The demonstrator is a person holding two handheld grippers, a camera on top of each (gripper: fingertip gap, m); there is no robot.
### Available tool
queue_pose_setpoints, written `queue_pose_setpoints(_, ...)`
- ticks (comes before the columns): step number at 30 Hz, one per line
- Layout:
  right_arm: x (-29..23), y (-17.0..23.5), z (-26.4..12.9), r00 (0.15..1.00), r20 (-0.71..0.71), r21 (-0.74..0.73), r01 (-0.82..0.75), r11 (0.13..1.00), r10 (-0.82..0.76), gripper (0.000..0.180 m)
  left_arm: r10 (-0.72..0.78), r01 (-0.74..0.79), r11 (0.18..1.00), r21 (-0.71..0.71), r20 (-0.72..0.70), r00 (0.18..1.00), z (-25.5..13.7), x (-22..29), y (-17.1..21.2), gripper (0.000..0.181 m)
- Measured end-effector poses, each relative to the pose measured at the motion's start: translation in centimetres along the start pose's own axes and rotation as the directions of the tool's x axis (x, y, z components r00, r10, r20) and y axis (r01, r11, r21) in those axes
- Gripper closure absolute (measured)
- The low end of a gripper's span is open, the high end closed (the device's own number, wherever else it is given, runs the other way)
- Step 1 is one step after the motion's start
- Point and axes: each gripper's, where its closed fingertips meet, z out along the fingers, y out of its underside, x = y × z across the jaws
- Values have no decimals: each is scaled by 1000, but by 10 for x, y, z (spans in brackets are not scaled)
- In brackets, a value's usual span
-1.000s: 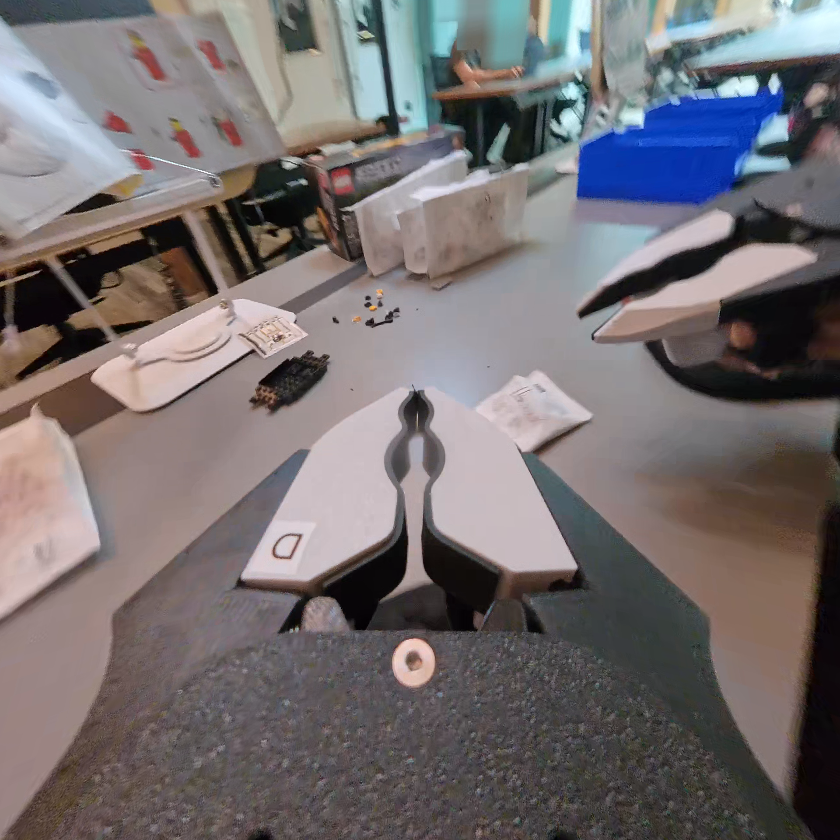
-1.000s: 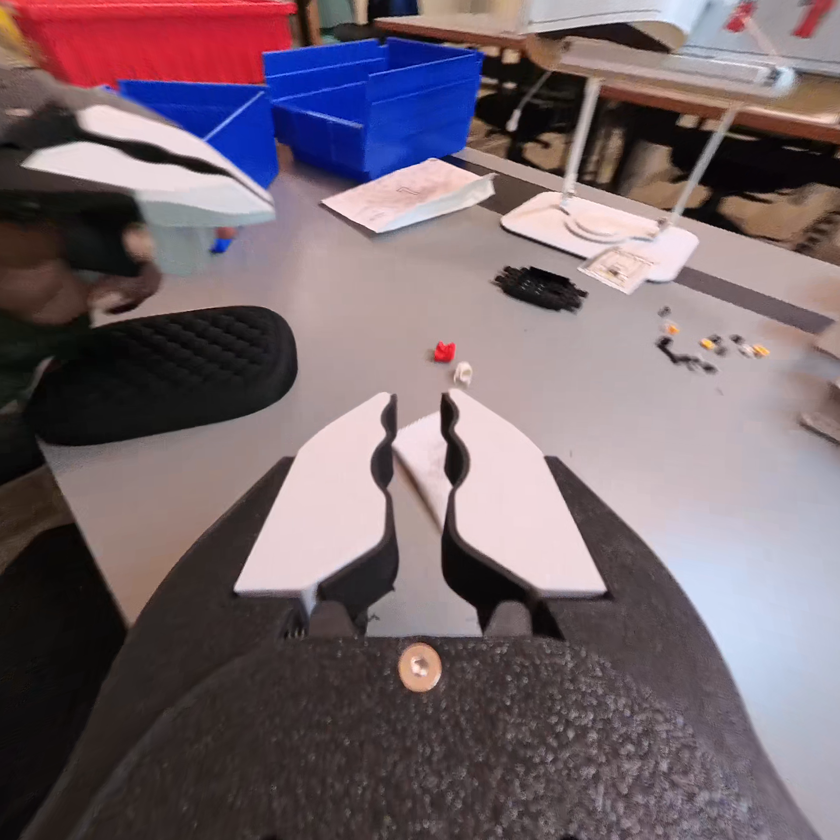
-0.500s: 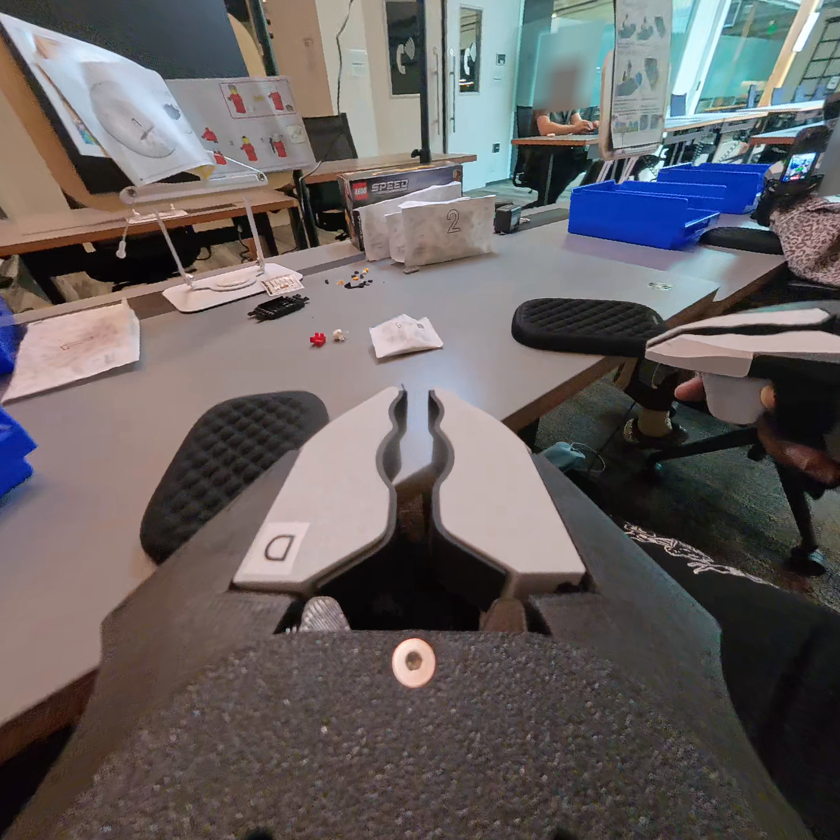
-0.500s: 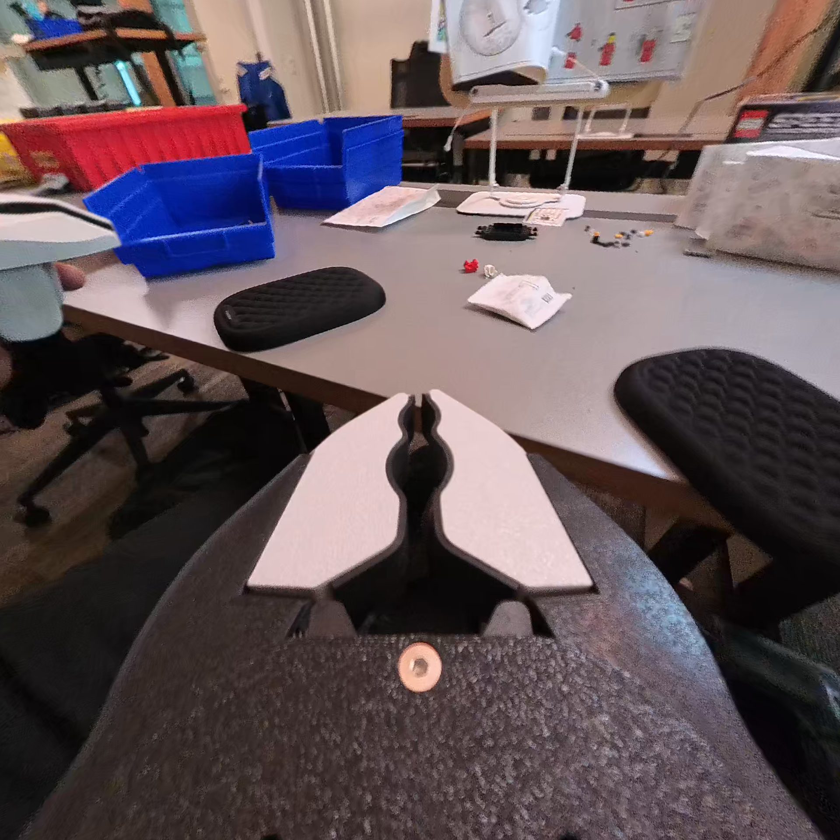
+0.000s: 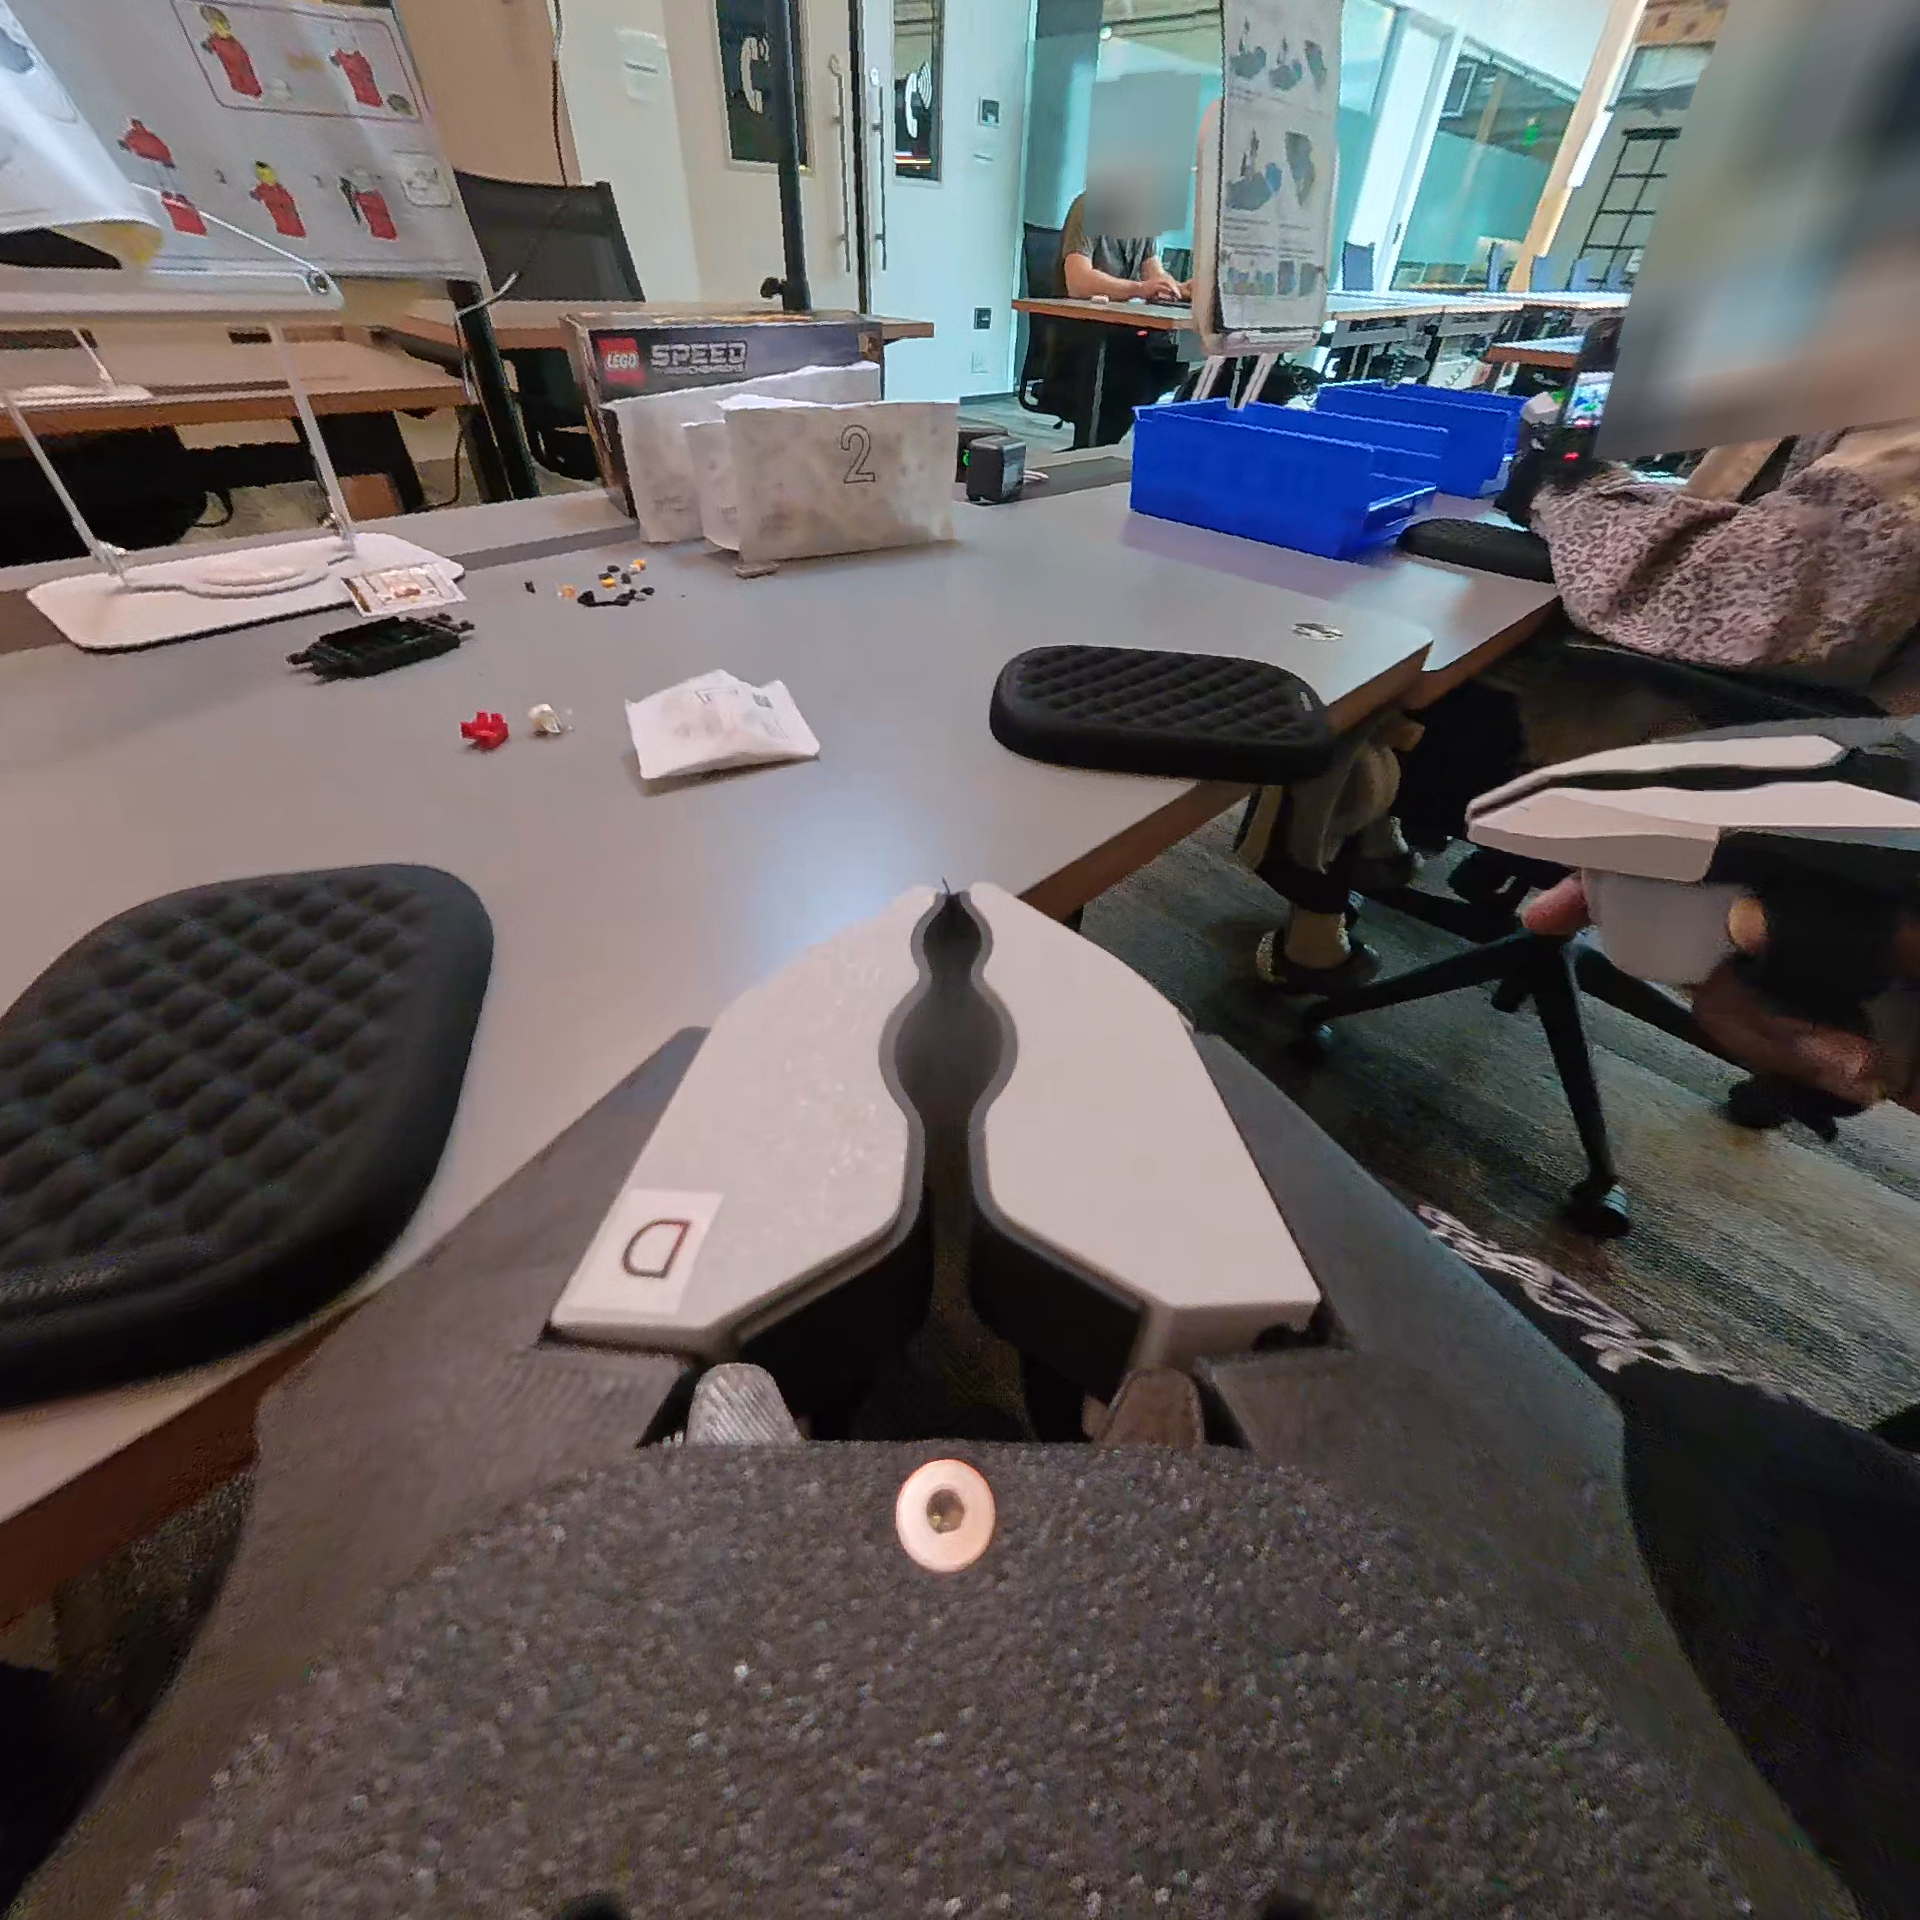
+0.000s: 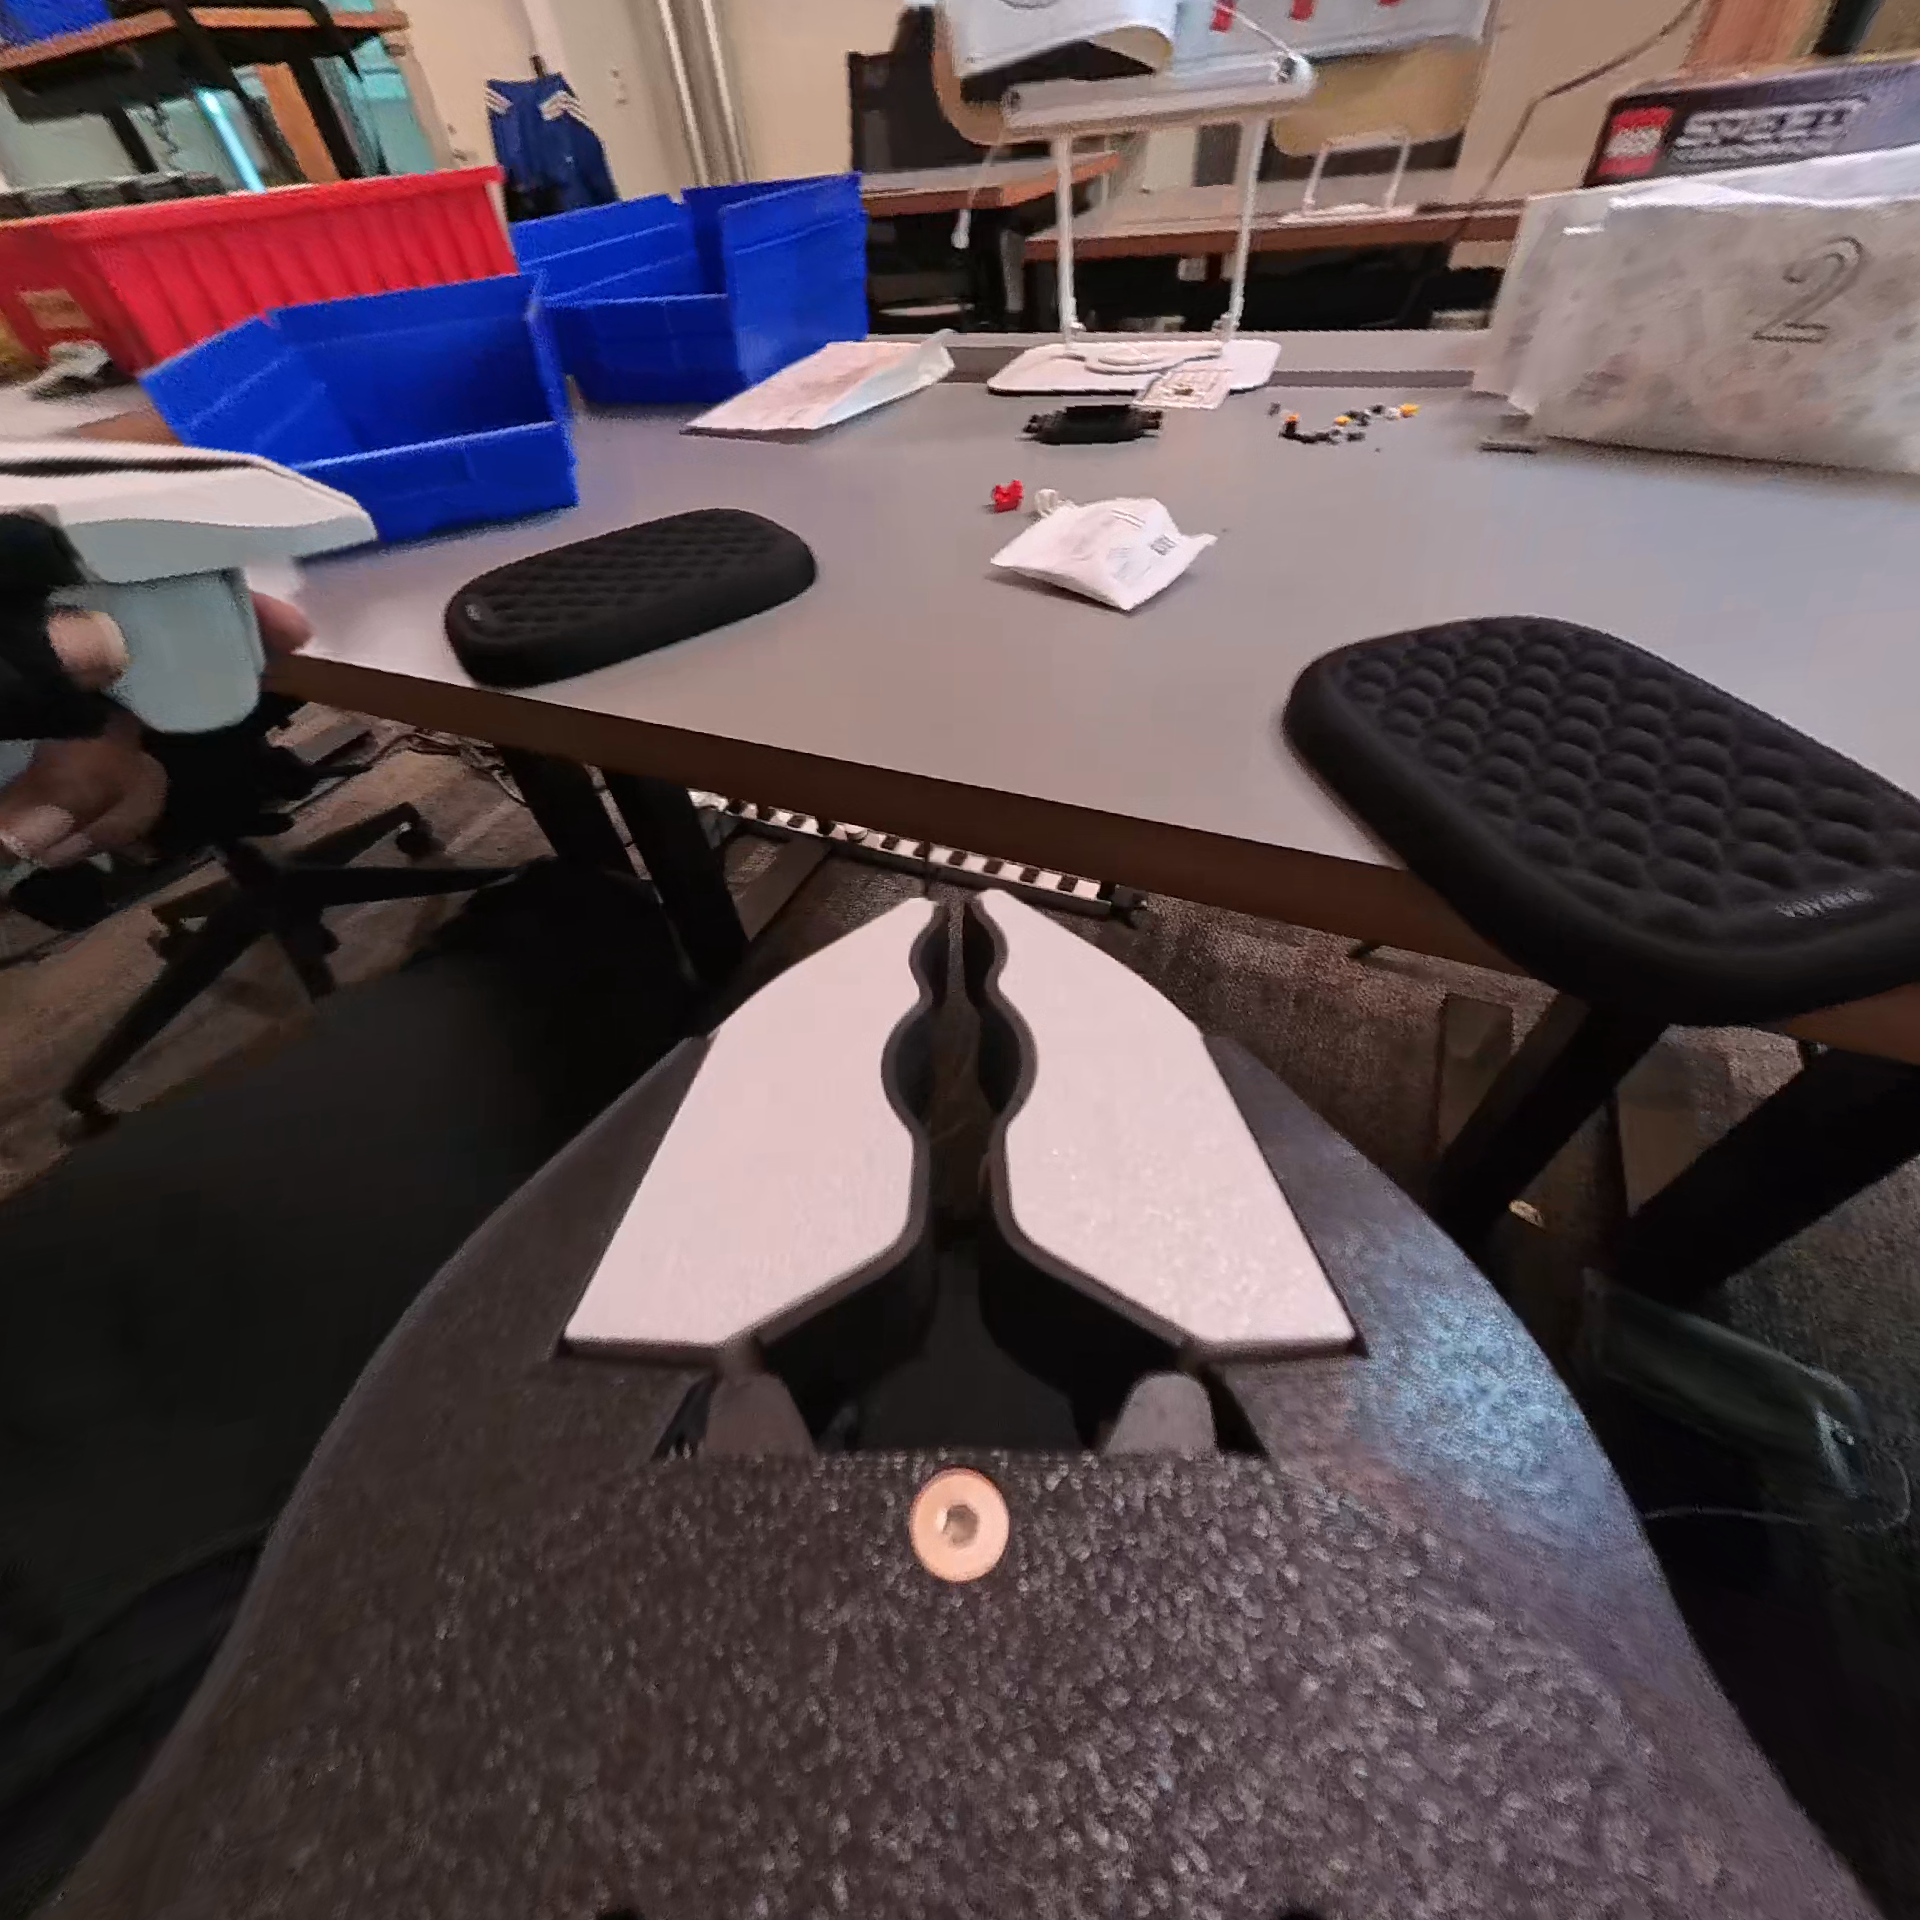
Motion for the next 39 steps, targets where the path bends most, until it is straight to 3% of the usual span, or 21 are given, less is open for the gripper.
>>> queue_pose_setpoints(4,32,14,13,998,-49,-5,-50,999,49,177,-5,5,1000,5,7,1000,25,-12,0,181)
queue_pose_setpoints(9,56,26,23,990,-76,-6,-118,993,117,177,-1,0,1000,11,78,997,17,-38,8,181)
queue_pose_setpoints(17,45,27,31,993,-66,-8,-103,995,102,177,-40,31,998,50,175,984,-16,-77,11,181)
queue_pose_setpoints(39,-21,-2,5,998,57,53,-6,999,3,177,-48,-4,990,143,358,933,-139,-83,-3,181)
